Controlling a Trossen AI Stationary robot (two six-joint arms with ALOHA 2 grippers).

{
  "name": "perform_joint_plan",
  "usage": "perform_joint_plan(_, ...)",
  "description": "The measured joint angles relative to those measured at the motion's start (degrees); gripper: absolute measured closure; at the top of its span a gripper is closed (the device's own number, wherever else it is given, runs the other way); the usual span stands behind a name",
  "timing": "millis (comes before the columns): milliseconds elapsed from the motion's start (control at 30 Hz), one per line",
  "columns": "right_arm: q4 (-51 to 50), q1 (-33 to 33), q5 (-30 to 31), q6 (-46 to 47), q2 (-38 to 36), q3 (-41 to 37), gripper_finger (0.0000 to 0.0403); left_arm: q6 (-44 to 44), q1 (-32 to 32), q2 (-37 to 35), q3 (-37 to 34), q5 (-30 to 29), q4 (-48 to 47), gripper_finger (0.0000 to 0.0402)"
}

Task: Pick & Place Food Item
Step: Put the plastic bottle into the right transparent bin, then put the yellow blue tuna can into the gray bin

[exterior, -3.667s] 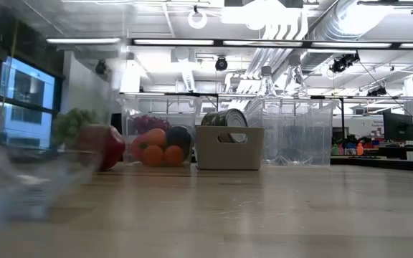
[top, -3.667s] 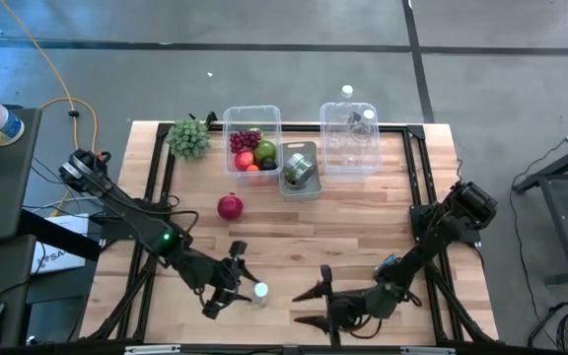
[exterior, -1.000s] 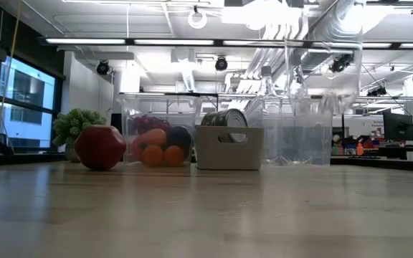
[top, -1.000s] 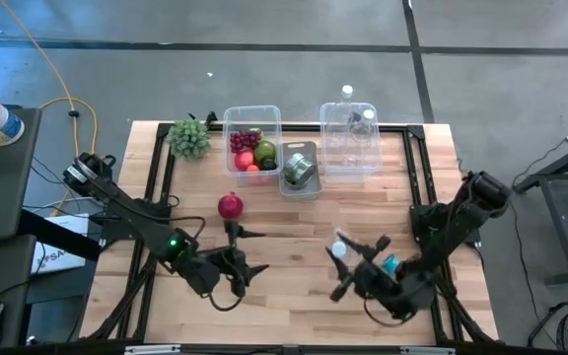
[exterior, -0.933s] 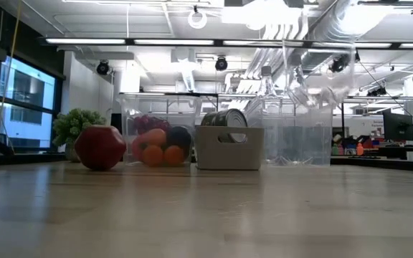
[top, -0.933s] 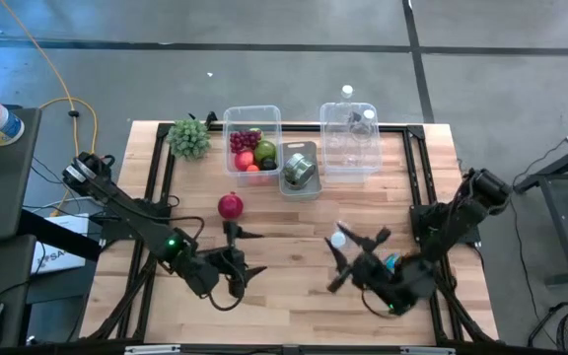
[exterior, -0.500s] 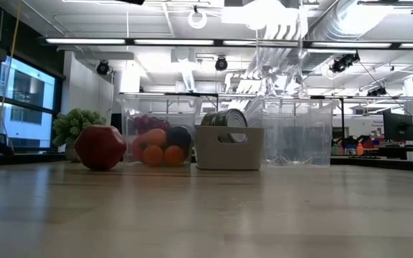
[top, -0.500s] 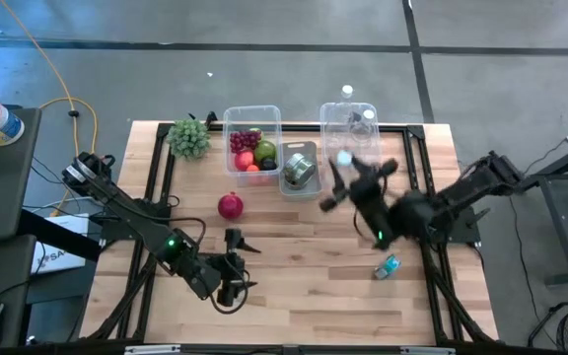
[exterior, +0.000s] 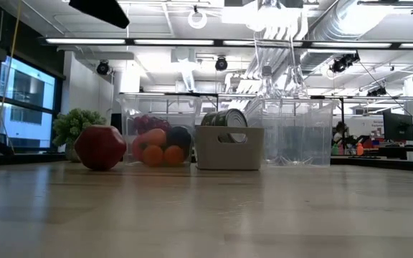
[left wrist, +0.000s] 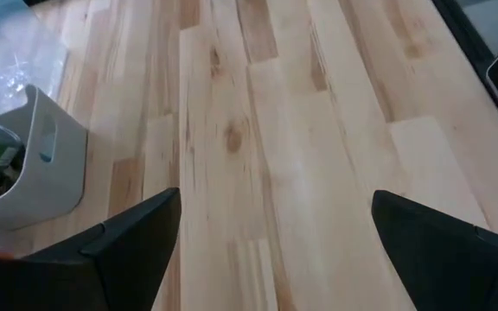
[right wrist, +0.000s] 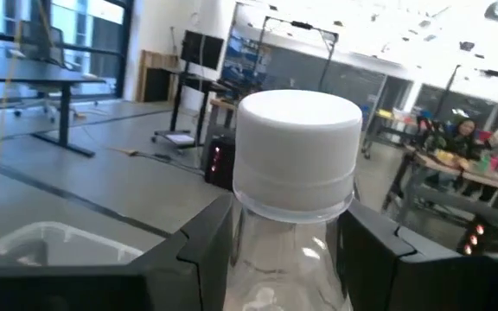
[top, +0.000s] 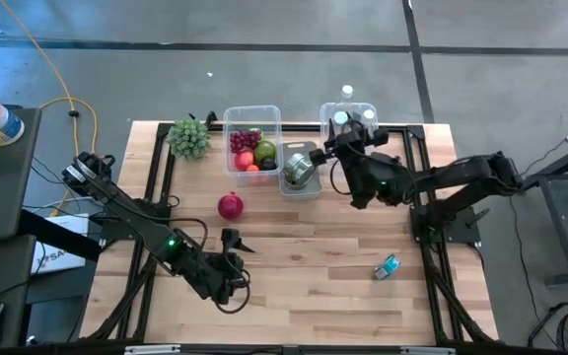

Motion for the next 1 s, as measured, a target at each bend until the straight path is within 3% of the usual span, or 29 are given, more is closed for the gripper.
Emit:
perform_joint_plan(167,-18.1,-3.6,-4.9,20.2,0.0,0.0,0.0240,0.0,-0.1,0.0,0.0,0.0,-0.7,0.0033)
perform_joint_plan(333,-26.5,-5.7,-11.5,28.0,0.0,0.0,0.0202,-0.1,-1.4,0.0,0.0,0.0,-1.0,0.0033)
perform_joint_plan(500,-26.3,-5.6,-8.0,23.2,0.0,0.0,0.0159,-0.1,-2.8,0.0,0.0,0.0,-1.1,0.0033)
perform_joint_plan(700,-26.2,-4.2,5.6,22.3,0.0,0.0,0.0112,-0.1,-3.0,0.0,0.0,0.0,-1.5,0.0033)
perform_joint_plan(800,-26.2,-3.2,8.8,19.7,0.0,0.0,0.0093,-1.8,-3.0,0.0,0.0,0.0,-1.6,0.0033)
perform_joint_plan(900,-25.9,-1.9,7.2,17.6,0.0,0.0,0.0079,-2.9,-3.0,0.0,0.0,0.0,-2.0,0.0033)
perform_joint_plan(1000,-26.0,0.7,-2.2,18.8,0.0,0.0,0.0071,-2.7,-3.0,0.0,0.0,0.0,-2.5,0.0033)
